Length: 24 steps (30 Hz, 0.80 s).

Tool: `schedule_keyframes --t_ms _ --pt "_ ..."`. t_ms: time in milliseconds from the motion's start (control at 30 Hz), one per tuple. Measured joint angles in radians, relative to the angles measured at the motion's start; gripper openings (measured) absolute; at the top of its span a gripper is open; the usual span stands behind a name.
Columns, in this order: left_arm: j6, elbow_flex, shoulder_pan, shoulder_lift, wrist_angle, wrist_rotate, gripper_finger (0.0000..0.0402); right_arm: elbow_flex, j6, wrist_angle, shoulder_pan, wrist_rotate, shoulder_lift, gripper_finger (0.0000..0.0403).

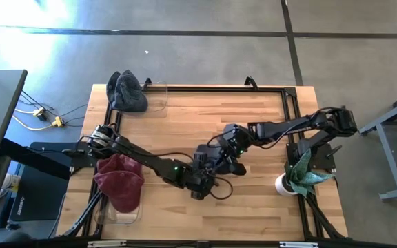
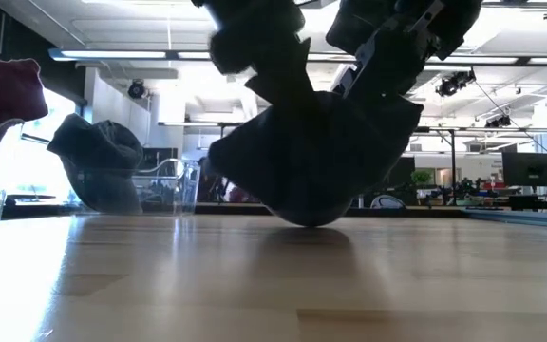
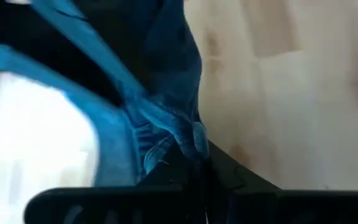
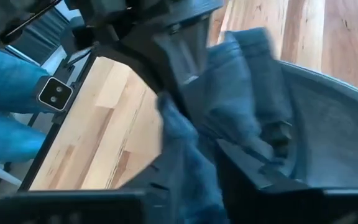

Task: Pick & Place hat
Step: Put the blue cap into the top transparent bin

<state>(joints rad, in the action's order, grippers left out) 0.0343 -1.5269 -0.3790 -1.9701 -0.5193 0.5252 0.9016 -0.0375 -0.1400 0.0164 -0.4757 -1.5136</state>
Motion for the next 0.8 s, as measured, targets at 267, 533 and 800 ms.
schedule_keyframes --t_ms 267,533,800 --pt "0.082 -0.002 0.013 0.026 -0.054 -0.24 0.0006 0.0 -0.101 -0.136 0.006 0.074 0.128 0.0185" --pt "0.076 -0.001 0.033 0.035 -0.068 -0.254 0.0008 0.0 -0.273 -0.138 -0.123 0.177 0.078 0.0117" --pt "0.079 -0.001 0.032 0.034 -0.086 -0.268 0.0005 0.001 -0.272 0.026 -0.184 0.155 -0.086 0.0006"
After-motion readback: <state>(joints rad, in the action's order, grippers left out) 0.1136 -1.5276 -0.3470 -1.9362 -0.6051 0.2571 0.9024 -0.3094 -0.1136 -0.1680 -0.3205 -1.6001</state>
